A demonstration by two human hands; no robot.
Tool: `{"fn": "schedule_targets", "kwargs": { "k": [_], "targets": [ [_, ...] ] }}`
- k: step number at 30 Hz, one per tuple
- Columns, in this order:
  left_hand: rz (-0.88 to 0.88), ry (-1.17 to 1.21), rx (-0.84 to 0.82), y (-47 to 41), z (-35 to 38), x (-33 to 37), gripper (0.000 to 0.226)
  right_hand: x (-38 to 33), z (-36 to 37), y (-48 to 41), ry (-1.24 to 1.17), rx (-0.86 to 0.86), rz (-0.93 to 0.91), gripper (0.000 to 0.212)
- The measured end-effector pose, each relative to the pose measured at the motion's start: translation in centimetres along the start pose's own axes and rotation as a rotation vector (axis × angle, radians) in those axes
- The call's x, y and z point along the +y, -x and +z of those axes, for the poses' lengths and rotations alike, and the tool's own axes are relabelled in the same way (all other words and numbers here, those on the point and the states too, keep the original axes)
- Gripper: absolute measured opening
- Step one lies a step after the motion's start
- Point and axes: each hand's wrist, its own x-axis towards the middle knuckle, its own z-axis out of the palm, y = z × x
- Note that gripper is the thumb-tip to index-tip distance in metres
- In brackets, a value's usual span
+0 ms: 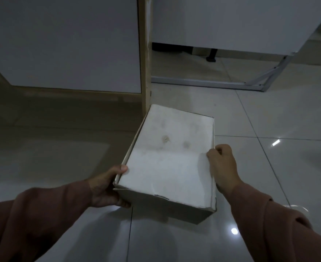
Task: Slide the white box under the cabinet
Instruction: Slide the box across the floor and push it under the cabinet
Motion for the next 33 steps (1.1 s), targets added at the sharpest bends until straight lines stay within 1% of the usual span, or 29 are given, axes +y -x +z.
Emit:
{"fn": "schedule_targets", "kwargs": {
  "k": [1,4,7,12,19,24,29,33],
  "targets": [
    [0.001,-0.005,-0.009,0.0,-0.1,-0.2,0.087,0.0,0.1,0.4,-0.055,0.004,0.018,0.005],
    [-0.015,-0.026,-0.004,0.0,-0.8,-0.7,0.089,0.2,0.5,1.4,-0.147,0.010,0.067,0.010],
    [-0.014,-0.066,-0.046,0.7,-1.3,-1.1,0.072,0.6,0.9,2.7,-0.173,0.015,0.089,0.017],
    [-0.005,-0.084,-0.021,2.7,-2.5,-2.1,0.069,1.5,1.5,5.5,-0.201,0.011,0.102,0.022],
    [0.002,-0.063,0.033,5.2,-3.7,-3.8,0.080,2.1,2.5,7.6,-0.250,-0.046,0.092,0.024],
    [0.040,-0.062,0.108,6.6,-4.8,-4.2,0.100,1.1,4.0,8.1,-0.254,-0.091,0.089,0.024],
    [0.103,-0.038,0.140,8.0,-6.9,-4.1,0.099,0.0,6.7,8.4,-0.248,-0.113,0.045,0.024],
    [0.138,-0.003,0.181,8.9,-9.3,-4.3,0.104,-1.4,9.5,8.5,-0.220,-0.169,0.008,0.025]
  ]
}}
